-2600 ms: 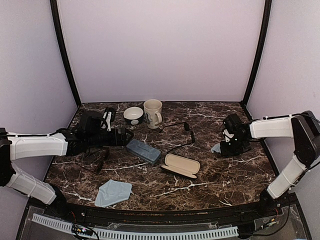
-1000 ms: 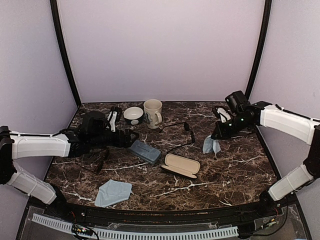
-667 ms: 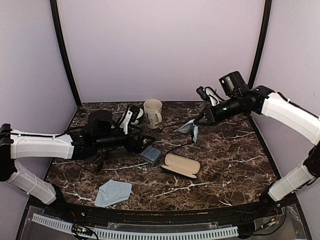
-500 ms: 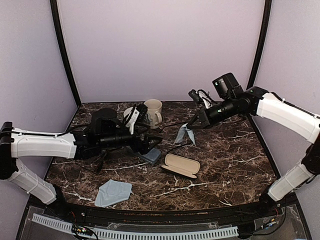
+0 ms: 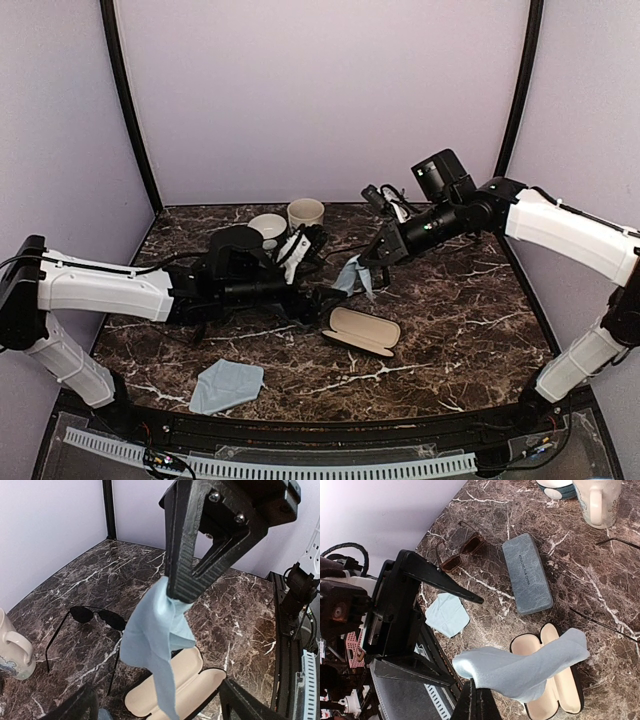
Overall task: Organize the sunglasses
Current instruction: Place the glasses cleaning cloth at the center of the board.
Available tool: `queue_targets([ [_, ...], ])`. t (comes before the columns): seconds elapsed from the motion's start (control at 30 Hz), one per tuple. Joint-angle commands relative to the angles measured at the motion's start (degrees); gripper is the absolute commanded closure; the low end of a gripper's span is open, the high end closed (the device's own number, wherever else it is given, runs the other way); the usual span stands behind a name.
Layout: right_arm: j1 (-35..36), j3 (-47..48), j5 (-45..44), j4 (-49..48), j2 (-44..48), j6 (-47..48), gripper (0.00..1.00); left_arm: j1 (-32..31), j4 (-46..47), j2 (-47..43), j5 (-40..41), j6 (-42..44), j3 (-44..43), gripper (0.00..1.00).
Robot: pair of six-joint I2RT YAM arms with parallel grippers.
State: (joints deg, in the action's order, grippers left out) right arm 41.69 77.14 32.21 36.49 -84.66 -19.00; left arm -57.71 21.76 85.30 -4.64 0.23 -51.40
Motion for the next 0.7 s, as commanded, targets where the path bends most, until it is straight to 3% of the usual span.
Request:
queue_targets([
  [0.0,0.75,1.43,0.73,-2.04,-0.42,-0.51,1.0,-0.21,0.26,0.58,3.19,2.82,-1.53,0.18],
  [0.13,0.76,1.29,0.54,-2.05,-0.33,-0.51,1.0,-0.21,-0.84,1.76,3.39,4.29,-2.1,0.28],
  [0.43,0.76,0.84,0.03,-2.07,-0.37,-0.25,1.0,-0.21,-2.18,2.99,1.17,4.25,-3.23,0.63],
  [0.67,0.76,-0.01,-0.35,-2.16,-0.42,0.02,1.0,-0.18,-3.74,3.01,0.74,4.08,-3.67,0.83],
])
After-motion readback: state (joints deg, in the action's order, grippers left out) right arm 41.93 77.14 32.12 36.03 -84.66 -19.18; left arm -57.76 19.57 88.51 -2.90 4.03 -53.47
